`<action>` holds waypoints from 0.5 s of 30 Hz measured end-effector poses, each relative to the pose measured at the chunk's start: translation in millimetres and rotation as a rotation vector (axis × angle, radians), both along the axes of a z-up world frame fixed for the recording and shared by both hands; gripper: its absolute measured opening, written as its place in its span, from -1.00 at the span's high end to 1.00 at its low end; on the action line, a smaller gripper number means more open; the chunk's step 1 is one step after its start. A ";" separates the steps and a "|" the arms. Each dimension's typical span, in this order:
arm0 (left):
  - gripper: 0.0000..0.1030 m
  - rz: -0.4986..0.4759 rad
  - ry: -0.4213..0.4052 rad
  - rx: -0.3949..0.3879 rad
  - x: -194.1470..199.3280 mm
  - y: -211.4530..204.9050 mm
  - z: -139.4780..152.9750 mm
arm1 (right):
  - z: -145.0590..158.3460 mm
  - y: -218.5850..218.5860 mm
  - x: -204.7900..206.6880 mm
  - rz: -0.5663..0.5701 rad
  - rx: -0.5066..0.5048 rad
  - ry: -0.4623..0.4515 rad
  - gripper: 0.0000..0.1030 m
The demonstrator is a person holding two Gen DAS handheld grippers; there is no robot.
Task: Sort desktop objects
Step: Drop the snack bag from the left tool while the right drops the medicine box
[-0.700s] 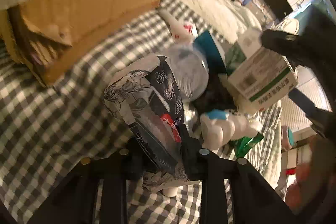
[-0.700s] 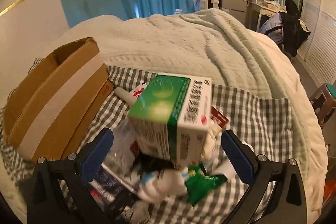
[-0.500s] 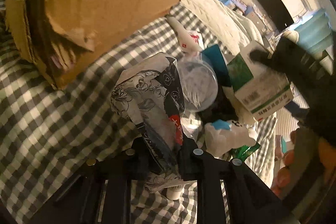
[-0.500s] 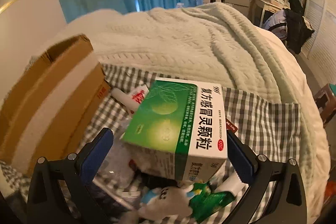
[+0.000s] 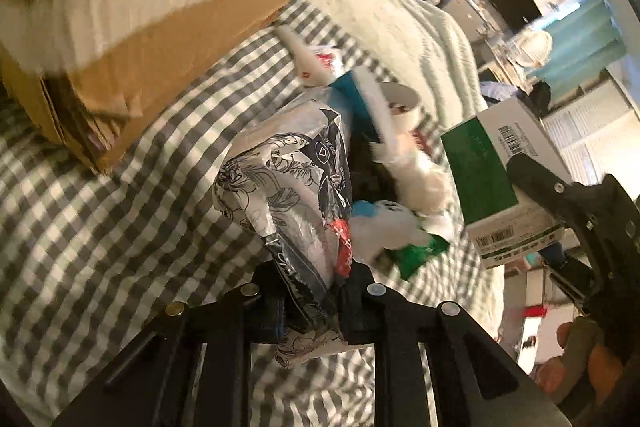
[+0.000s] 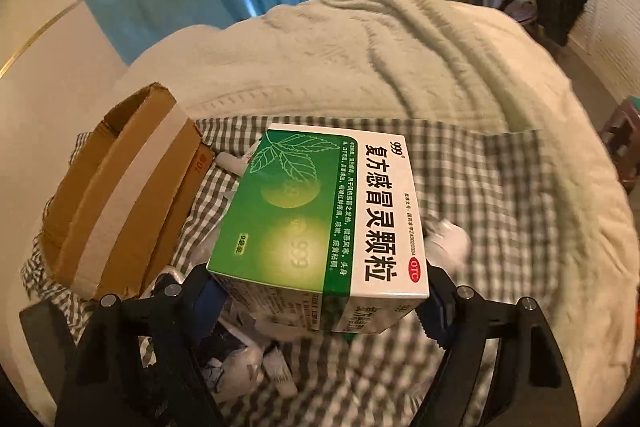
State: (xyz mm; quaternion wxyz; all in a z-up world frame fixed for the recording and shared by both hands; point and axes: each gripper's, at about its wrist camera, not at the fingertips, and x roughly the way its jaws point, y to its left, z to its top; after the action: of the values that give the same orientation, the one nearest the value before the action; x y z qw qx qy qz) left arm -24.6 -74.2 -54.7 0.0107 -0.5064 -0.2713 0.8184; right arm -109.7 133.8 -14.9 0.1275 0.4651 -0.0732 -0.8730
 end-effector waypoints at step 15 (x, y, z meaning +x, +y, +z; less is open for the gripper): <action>0.64 -0.042 0.114 -0.150 -36.2 -71.1 189.8 | 190.6 -64.3 30.5 0.230 0.013 0.185 -0.53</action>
State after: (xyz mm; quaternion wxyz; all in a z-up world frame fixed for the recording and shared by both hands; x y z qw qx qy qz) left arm -60.8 -145.3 135.1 0.0053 -0.4642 -0.1975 0.8634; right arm -79.3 69.5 175.7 0.2299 0.3890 -0.0015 -0.8921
